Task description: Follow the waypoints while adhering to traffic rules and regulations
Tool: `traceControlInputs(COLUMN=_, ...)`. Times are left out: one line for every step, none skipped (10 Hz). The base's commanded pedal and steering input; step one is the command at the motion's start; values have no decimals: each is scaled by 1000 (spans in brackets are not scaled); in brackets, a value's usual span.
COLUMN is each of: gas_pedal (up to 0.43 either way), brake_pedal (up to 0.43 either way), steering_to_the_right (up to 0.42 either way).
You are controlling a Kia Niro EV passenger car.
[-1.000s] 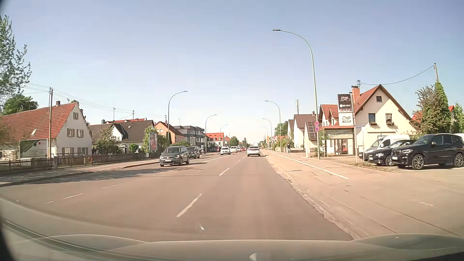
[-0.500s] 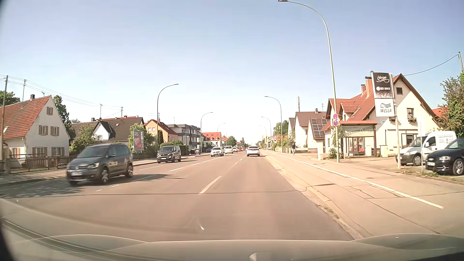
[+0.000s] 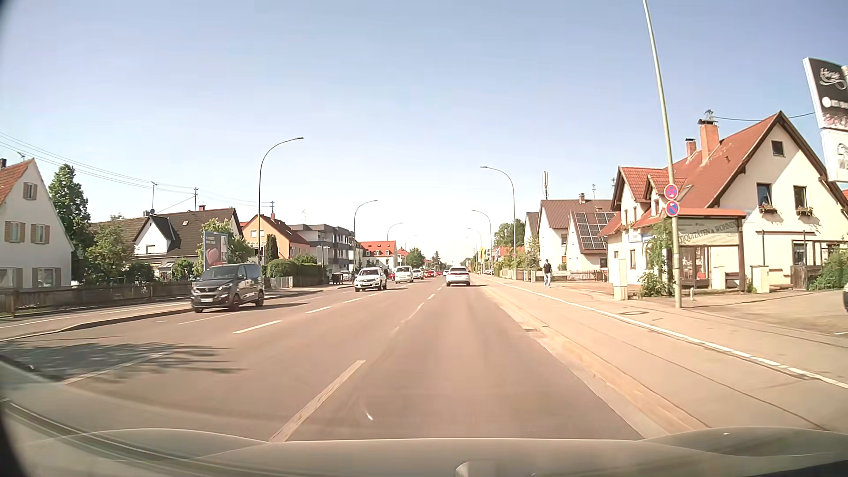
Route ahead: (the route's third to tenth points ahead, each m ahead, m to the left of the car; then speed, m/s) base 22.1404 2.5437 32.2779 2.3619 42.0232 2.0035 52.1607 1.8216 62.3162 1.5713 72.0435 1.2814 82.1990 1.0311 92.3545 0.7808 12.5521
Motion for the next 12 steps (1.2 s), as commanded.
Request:
traceControlInputs(gas_pedal=177, brake_pedal=0, steering_to_the_right=5)
traceControlInputs(gas_pedal=177, brake_pedal=0, steering_to_the_right=4)
traceControlInputs(gas_pedal=177, brake_pedal=0, steering_to_the_right=4)
traceControlInputs(gas_pedal=177, brake_pedal=0, steering_to_the_right=4)
traceControlInputs(gas_pedal=177, brake_pedal=0, steering_to_the_right=6)
traceControlInputs(gas_pedal=177, brake_pedal=0, steering_to_the_right=9)
traceControlInputs(gas_pedal=177, brake_pedal=0, steering_to_the_right=8)
traceControlInputs(gas_pedal=177, brake_pedal=0, steering_to_the_right=7)
traceControlInputs(gas_pedal=177, brake_pedal=0, steering_to_the_right=4)
traceControlInputs(gas_pedal=177, brake_pedal=0, steering_to_the_right=1)
traceControlInputs(gas_pedal=177, brake_pedal=0, steering_to_the_right=1)
traceControlInputs(gas_pedal=177, brake_pedal=0, steering_to_the_right=1)
